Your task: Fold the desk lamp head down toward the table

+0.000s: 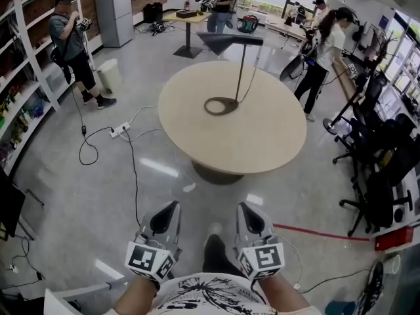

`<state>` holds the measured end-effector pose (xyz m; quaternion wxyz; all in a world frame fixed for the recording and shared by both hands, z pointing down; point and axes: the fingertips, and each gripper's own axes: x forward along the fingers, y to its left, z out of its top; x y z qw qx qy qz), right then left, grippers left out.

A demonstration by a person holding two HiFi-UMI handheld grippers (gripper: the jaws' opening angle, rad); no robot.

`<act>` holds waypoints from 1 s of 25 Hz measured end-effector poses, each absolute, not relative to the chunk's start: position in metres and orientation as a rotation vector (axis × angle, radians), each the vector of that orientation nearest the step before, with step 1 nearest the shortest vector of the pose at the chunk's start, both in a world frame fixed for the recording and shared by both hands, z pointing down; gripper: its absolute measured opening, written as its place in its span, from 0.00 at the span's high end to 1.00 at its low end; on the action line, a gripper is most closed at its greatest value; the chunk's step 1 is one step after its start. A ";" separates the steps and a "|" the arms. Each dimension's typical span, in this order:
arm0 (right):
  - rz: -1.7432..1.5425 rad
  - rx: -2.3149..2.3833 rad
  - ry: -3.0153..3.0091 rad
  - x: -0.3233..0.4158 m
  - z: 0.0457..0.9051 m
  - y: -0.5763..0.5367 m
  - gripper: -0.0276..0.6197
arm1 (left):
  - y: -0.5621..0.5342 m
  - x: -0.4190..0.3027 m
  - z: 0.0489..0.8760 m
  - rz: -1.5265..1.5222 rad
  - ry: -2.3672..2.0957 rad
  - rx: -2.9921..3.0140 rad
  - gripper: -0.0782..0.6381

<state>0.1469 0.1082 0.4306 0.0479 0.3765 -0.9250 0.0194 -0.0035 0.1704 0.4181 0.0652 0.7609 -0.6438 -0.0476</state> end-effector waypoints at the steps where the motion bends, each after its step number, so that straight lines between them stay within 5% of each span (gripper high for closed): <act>1: 0.061 1.144 -2.825 0.142 0.430 0.093 0.94 | 0.157 -0.007 0.416 -0.143 -1.945 2.301 0.88; 15: 0.022 1.111 -2.888 0.104 0.398 -0.137 0.95 | -0.063 -0.037 0.382 -0.097 -1.974 2.359 0.88; 25: 0.036 1.085 -2.897 0.064 0.388 -0.206 0.94 | -0.131 -0.064 0.365 -0.147 -1.958 2.363 0.88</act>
